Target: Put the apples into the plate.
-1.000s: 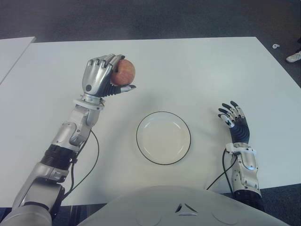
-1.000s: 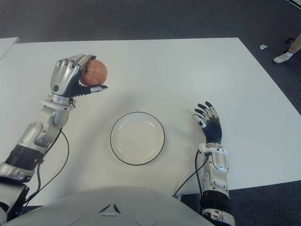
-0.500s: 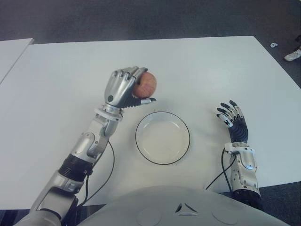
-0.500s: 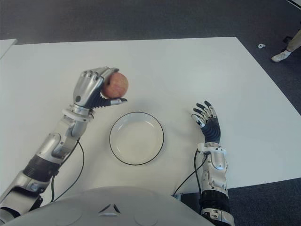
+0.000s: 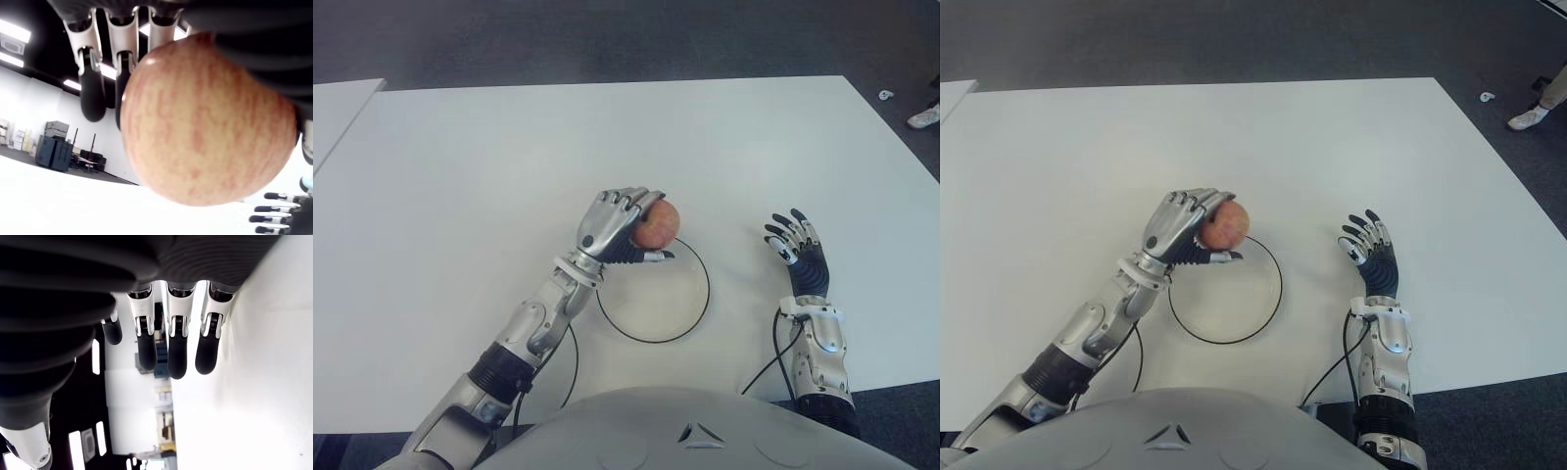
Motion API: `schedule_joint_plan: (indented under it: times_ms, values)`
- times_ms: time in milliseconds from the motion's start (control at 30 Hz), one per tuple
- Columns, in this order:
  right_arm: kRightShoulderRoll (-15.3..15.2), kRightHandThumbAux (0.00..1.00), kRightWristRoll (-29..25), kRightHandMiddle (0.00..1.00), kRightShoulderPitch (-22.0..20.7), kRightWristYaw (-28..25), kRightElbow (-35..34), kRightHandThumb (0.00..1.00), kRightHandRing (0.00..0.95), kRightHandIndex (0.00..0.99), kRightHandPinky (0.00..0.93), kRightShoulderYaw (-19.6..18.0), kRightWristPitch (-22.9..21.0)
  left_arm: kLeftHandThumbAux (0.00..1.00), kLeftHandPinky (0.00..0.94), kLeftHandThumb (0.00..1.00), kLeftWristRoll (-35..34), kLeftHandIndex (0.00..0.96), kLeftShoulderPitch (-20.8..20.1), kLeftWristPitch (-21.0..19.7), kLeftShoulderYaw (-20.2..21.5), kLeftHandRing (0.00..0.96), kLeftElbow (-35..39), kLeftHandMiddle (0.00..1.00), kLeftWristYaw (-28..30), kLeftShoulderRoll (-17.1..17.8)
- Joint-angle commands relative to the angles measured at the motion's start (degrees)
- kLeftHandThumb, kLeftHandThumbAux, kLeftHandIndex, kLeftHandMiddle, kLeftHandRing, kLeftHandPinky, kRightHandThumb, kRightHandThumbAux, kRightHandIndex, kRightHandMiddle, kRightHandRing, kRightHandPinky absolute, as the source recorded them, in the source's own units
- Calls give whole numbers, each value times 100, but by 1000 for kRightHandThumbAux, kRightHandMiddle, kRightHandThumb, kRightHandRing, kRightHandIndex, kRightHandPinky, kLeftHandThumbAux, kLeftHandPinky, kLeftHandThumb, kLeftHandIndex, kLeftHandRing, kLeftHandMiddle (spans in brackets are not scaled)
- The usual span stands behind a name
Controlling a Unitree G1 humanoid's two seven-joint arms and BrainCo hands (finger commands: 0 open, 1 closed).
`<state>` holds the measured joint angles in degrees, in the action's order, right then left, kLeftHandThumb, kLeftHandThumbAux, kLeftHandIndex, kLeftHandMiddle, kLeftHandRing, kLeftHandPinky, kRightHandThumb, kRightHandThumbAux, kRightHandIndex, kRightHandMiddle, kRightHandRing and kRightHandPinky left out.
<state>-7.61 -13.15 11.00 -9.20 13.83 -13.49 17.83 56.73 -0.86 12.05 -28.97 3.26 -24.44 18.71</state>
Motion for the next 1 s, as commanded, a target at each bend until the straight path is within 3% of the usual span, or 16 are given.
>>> schedule_joint_plan:
  times_ms: [33, 1000]
  values:
    - [179, 677, 94, 243, 342, 30, 339, 341, 264, 106, 298, 140, -434, 662, 816, 855, 26, 408, 135, 129, -112, 839, -11, 535, -140, -100]
    - [271, 683, 11, 233, 430, 13, 307, 361, 250, 106, 283, 148, -437, 664, 794, 853, 93, 403, 513, 331, -228, 817, -169, 527, -113, -44]
